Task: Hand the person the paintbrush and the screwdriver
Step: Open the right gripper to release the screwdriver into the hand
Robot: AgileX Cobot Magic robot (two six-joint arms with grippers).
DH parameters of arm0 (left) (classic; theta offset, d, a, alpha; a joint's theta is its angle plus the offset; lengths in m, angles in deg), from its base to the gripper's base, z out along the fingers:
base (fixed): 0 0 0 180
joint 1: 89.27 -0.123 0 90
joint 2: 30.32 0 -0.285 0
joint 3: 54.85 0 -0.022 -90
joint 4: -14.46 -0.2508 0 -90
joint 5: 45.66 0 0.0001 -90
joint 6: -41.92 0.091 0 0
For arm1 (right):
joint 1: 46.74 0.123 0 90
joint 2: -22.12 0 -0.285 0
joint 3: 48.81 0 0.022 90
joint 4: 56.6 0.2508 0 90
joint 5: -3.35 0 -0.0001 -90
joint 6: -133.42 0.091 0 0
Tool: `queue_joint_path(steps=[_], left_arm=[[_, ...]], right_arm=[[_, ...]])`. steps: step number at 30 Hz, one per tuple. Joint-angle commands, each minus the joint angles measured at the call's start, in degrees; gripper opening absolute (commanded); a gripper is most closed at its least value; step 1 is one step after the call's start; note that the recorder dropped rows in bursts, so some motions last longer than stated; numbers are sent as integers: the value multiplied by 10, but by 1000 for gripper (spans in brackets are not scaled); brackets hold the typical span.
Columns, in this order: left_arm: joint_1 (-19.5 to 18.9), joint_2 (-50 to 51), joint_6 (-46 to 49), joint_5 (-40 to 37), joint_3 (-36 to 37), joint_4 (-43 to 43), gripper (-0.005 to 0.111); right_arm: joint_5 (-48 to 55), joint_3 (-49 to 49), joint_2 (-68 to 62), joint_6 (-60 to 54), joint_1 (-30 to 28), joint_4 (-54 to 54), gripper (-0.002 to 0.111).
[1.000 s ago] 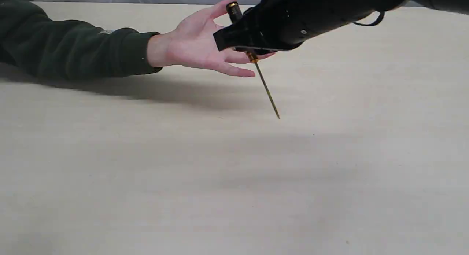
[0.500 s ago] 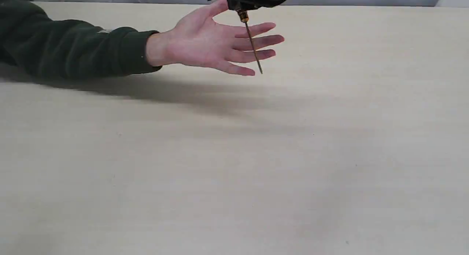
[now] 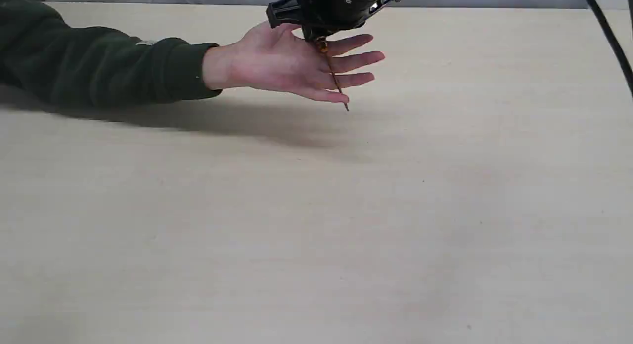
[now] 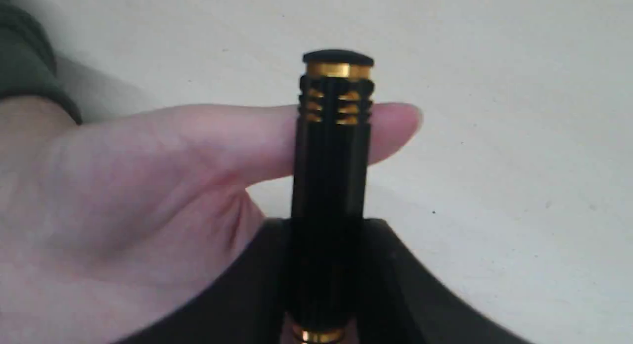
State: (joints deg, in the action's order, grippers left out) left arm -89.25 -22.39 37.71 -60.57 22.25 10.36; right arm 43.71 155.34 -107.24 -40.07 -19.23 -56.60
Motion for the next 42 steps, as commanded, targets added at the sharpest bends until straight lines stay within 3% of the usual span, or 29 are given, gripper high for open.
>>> queue_joint_path(steps=[1,3,11,13,20,28,33,42], left_arm=[[4,-1,-1,6,1,0,0],[4,-1,-1,6,1,0,0],[4,-1,-1,6,1,0,0],[4,-1,-1,6,1,1,0],[4,-1,-1,5,1,3,0],[4,-1,-1,5,1,3,0],[4,-1,-1,5,1,3,0],[4,-1,-1,5,1,3,0]], right_arm=[[5,5,3,4,-4,-7,5],[5,5,6,4,-4,-7,12],[26,5,40,4,-4,-7,54],[32,5,52,4,-4,-7,54],[72,-4,100,3,-4,-15,52],[73,-93,191,3,-4,-22,17],[26,-189,275,3,-2,-18,5],[-104,-410,496,21,0,0,5]])
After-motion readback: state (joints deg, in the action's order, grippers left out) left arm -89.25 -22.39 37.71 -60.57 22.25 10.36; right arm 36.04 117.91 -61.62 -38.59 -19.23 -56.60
